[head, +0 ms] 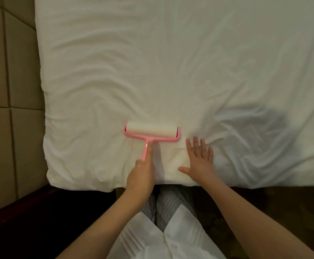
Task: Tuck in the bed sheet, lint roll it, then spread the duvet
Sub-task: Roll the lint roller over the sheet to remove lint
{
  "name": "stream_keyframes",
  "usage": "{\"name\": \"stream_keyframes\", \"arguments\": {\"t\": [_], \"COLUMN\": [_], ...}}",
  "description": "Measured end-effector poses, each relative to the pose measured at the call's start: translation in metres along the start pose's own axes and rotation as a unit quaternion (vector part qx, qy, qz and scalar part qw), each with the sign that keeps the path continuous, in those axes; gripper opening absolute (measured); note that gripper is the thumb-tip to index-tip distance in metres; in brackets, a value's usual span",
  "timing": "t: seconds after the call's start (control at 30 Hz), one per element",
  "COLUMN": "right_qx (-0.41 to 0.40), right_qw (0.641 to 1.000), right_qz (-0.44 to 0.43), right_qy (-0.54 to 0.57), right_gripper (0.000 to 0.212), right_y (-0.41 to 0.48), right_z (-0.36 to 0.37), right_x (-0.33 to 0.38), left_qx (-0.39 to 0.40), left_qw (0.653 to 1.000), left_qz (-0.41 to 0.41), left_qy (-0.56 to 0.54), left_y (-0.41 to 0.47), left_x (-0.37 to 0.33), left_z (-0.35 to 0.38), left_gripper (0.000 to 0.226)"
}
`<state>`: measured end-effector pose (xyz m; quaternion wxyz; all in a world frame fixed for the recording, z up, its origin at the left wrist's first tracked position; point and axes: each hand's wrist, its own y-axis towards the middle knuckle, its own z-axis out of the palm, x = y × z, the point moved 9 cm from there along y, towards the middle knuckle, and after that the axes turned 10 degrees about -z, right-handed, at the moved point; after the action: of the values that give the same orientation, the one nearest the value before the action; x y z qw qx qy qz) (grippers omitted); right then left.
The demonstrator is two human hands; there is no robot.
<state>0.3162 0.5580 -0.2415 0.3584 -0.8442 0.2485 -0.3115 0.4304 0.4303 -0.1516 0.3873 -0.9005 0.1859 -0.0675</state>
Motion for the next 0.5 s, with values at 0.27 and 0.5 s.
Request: {"name": "stream_keyframes", "arguments": {"t": [0.27, 0.5], "right_qx": [-0.049, -0.008], "right_qw": [0.999, 0.999], "right_qz": [0.016, 0.027], "right_qy": [0.016, 0.024], "right_gripper": [0.102, 0.1], "right_y": [0.006, -0.035], "right_z": [0.0, 0.048], "right_x": [0.012, 0.019], "left_qx": [-0.091, 0.021], "left_qw": [0.992, 0.997], "left_qz": [0.069, 0.061], "left_qy": [-0.057, -0.052], "left_y": [0.072, -0.048], "left_x": [-0.06, 0.064], "left_z": [-0.056, 0.048], "left_gripper": [0.064, 0.074]}}
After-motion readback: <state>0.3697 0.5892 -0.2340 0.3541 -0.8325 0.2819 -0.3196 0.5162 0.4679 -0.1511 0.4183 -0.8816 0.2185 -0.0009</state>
